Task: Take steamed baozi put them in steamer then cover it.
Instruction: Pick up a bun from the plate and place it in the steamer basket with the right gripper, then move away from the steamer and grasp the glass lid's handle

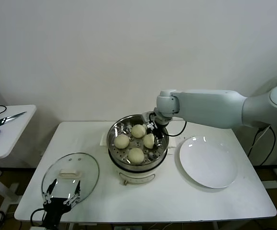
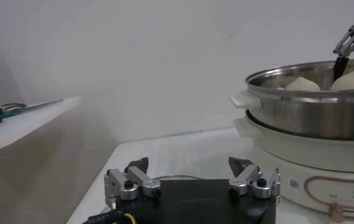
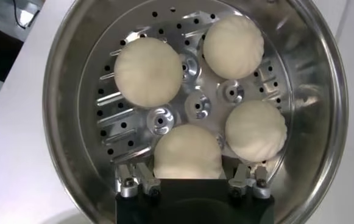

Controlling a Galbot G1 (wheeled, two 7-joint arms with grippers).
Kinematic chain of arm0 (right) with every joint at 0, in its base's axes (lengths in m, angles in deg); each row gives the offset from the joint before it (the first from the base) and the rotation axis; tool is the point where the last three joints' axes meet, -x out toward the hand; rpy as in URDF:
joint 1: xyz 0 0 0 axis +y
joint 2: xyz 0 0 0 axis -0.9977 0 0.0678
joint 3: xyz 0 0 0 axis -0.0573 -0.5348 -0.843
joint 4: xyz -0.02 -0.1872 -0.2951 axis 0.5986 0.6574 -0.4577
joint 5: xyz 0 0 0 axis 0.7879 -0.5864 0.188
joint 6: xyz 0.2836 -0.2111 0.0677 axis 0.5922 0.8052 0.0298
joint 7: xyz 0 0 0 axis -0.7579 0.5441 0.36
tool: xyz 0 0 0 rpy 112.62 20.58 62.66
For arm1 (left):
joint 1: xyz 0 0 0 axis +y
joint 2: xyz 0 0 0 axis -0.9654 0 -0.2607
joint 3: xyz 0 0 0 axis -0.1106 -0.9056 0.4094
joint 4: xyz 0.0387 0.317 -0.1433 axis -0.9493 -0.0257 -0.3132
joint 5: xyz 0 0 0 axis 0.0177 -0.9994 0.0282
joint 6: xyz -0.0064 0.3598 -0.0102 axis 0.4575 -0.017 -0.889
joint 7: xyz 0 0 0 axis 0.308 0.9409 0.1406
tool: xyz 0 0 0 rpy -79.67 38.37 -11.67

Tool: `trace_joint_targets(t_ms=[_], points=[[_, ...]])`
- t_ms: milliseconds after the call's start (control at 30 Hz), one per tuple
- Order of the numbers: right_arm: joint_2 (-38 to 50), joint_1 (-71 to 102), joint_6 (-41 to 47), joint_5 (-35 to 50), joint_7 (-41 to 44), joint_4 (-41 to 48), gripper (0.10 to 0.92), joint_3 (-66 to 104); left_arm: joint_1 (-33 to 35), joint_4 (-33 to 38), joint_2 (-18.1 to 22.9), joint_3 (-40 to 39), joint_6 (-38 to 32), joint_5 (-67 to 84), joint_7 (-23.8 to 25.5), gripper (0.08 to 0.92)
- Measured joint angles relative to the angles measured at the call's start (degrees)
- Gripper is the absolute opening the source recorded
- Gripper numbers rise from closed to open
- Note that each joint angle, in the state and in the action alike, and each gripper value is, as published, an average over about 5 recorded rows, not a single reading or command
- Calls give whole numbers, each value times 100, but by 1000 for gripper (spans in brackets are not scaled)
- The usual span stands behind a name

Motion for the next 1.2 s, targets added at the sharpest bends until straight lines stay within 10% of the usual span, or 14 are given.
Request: trace_joint_targets(t_ms=[667,1200], points=[[555,-93,-51,758,-84,-5,823,782,-45,6,-13,62,136,33,-80,823],[2251,2223,290,1378,-3130,-1095,823,4594,-454,-6,-191,142,377,467,-219,823]])
